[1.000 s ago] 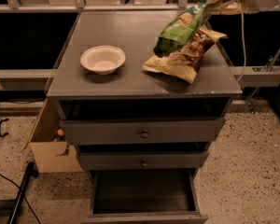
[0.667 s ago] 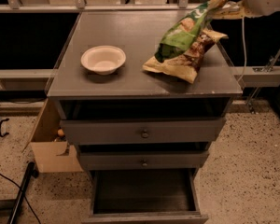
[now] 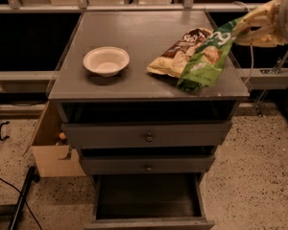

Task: Place green rice chip bag into bottom drawer

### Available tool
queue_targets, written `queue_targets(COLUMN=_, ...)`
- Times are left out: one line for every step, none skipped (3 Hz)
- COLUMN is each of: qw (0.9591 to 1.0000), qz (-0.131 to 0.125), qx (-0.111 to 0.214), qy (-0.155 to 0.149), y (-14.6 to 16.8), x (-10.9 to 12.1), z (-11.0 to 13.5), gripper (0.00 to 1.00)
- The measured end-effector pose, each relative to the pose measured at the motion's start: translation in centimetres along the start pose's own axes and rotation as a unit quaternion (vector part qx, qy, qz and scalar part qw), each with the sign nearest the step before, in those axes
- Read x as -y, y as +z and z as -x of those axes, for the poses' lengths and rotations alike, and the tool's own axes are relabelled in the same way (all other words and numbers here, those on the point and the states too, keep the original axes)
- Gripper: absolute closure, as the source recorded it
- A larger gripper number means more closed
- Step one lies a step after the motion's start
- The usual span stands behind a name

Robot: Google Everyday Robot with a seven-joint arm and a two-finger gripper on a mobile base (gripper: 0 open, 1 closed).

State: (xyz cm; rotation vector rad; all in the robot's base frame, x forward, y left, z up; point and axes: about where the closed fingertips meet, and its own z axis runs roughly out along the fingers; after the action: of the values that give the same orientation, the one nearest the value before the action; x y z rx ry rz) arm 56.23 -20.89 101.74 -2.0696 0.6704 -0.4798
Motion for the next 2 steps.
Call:
queue_targets(qw=0.9991, qz=-0.016, qx=0.025, qy=-0.031, y=-2.06, x=-4.37, z=2.86, gripper=1.00)
queue_targets(qw=0.9991, qz=-0.016, qx=0.025, qy=-0.031, y=-2.03, x=-4.35, z=2.86, gripper=1.00)
